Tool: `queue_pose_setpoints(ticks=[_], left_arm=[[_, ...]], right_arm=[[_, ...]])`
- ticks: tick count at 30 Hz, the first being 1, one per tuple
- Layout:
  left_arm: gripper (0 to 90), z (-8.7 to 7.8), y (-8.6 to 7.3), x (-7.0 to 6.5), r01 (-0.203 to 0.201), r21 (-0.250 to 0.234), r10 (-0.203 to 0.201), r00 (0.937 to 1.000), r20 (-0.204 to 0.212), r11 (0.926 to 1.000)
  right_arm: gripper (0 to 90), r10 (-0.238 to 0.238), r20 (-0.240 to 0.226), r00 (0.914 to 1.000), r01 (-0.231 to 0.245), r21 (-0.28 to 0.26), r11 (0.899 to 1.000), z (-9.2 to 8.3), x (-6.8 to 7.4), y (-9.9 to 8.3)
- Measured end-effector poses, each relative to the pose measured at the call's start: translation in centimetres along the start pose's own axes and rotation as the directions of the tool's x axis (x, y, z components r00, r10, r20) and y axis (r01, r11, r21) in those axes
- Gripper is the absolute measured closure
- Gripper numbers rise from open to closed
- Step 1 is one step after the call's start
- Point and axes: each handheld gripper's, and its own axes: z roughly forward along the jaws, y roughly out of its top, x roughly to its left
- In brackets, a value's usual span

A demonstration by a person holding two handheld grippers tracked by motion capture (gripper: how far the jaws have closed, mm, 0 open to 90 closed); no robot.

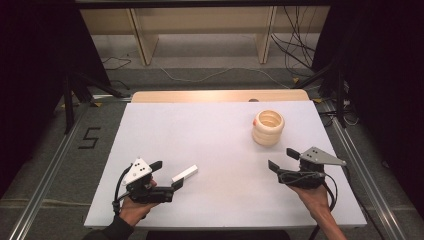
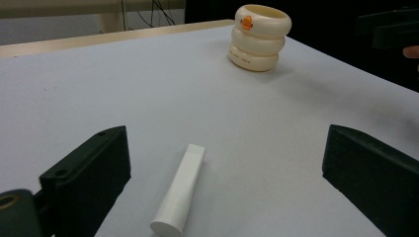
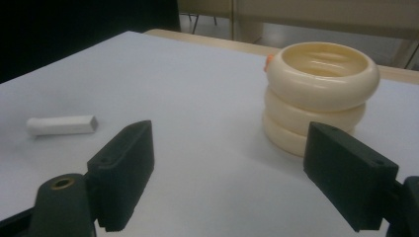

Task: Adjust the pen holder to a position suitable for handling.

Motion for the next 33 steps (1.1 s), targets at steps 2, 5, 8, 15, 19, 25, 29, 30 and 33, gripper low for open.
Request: queue_pose_setpoints(ticks=[2,5,8,15,19,25,29,30,33], left_arm=[[3.6,0.0,0.0,0.0,0.001,-0.001,-0.001,1.0,0.0,1.0],[3.6,0.0,0.0,0.0,0.001,-0.002,-0.001,1.0,0.0,1.0],[3.6,0.0,0.0,0.1,0.003,-0.005,-0.003,1.0,-0.001,1.0],[3.6,-0.1,0.1,0.1,0.002,-0.005,-0.002,1.0,0.001,1.0],[3.6,-0.1,0.1,0.1,0.003,-0.006,-0.003,1.0,-0.001,1.0],[3.7,-0.1,0.1,0.1,0.003,-0.007,-0.003,1.0,-0.004,1.0],[3.7,-0.1,0.1,0.1,0.007,-0.008,-0.007,1.0,-0.002,0.9999],[3.8,-0.1,0.1,0.1,0.005,-0.007,-0.005,1.0,-0.002,1.0],[3.7,-0.1,0.1,0.1,0.007,-0.01,-0.007,1.0,-0.002,0.9999]], right_arm=[[22.2,0.008,0.014,0.9999,-0.009,0.009,1.0,0.4,-0.7,0.0],[25.7,0.012,0.042,0.999,-0.013,0.027,1.0,1.2,-1.9,0.1],[31.6,0.033,0.064,0.9974,-0.036,0.036,0.999,1.9,-3.0,0.1],[52.0,0.065,0.137,0.9885,-0.072,0.051,0.996,3.4,-5.9,0.2],[69.7,0.106,0.185,0.9771,-0.117,0.053,0.992,4.3,-7.5,0.3],[87.6,0.132,0.248,0.9597,-0.159,0.091,0.983,6.4,-9.7,0.1],[90.0,0.149,0.251,0.9564,-0.18,0.104,0.978,7.6,-10.9,0.0],[90.0,0.153,0.248,0.9566,-0.185,0.11,0.977,7.8,-11.1,0.0],[90.0,0.175,0.228,0.9579,-0.201,0.097,0.975,8.4,-11.7,0.2]])
